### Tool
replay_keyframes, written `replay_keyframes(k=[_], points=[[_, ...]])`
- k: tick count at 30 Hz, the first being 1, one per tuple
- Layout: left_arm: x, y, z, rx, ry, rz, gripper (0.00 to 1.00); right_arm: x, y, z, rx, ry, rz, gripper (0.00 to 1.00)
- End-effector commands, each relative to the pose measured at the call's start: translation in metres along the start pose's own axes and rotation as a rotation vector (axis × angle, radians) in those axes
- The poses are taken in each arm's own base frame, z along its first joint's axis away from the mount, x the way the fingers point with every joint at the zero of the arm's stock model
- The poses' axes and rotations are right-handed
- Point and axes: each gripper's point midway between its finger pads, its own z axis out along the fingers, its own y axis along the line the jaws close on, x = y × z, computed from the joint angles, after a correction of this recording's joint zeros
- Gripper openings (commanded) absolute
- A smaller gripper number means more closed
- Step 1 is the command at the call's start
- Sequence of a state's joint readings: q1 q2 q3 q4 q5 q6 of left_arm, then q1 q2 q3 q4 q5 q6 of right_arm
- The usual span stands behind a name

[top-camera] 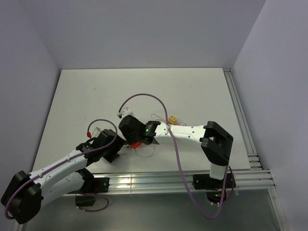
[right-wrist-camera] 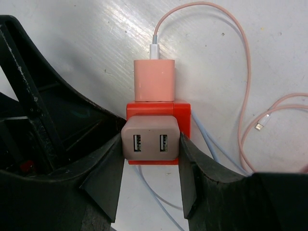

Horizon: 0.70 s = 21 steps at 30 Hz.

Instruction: Insert the plug

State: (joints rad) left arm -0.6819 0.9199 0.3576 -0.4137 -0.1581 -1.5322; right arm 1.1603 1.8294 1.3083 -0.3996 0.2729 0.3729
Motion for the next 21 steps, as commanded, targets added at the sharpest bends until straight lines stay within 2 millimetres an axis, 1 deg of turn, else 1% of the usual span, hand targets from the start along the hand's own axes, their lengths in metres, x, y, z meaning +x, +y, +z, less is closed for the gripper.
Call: replay_keyframes(k=[1, 3, 6, 8, 9, 11, 12, 14, 15, 16, 18, 19, 20, 21], points=[[-0.003, 0.041, 0.01, -0.123, -0.033, 0.027, 0.93, 0.176, -0.028, 0.019, 0.064, 0.558, -0.078, 0.0], [-0.003, 0.04, 0.011, -0.117, -0.035, 0.029, 0.93, 0.169, -0.027, 0.02, 0.064, 0.532, -0.068, 0.0], [-0.005, 0.038, 0.01, -0.116, -0.041, 0.03, 0.93, 0.138, -0.028, 0.019, 0.074, 0.441, -0.028, 0.0], [-0.008, 0.037, 0.009, -0.121, -0.053, 0.032, 0.93, 0.114, -0.038, 0.018, 0.108, 0.381, 0.005, 0.0], [-0.008, 0.039, 0.008, -0.136, -0.056, 0.034, 0.93, 0.098, -0.037, 0.019, 0.106, 0.346, 0.02, 0.0], [-0.009, 0.035, 0.005, -0.134, -0.059, 0.033, 0.94, 0.085, -0.045, 0.02, 0.131, 0.328, 0.04, 0.0], [-0.01, 0.036, 0.004, -0.141, -0.059, 0.036, 0.95, 0.071, -0.049, 0.022, 0.138, 0.308, 0.063, 0.0], [-0.01, 0.037, 0.002, -0.142, -0.059, 0.035, 0.95, 0.063, -0.055, 0.026, 0.159, 0.299, 0.065, 0.0], [-0.01, 0.036, 0.0, -0.129, -0.06, 0.031, 0.96, 0.055, -0.058, 0.027, 0.177, 0.277, 0.064, 0.0], [-0.01, 0.04, 0.0, -0.138, -0.059, 0.028, 0.97, 0.053, -0.058, 0.029, 0.179, 0.27, 0.063, 0.01], [-0.01, 0.041, -0.003, -0.117, -0.058, 0.015, 0.98, 0.046, -0.057, 0.032, 0.174, 0.258, 0.073, 0.08], [-0.01, 0.041, -0.004, -0.11, -0.057, 0.01, 0.98, 0.044, -0.057, 0.035, 0.174, 0.255, 0.077, 0.09], [-0.01, 0.039, -0.006, -0.09, -0.059, -0.012, 0.99, 0.037, -0.057, 0.036, 0.175, 0.241, 0.081, 0.12], [-0.01, 0.04, -0.007, -0.087, -0.06, -0.019, 1.0, 0.034, -0.057, 0.038, 0.177, 0.239, 0.073, 0.13]])
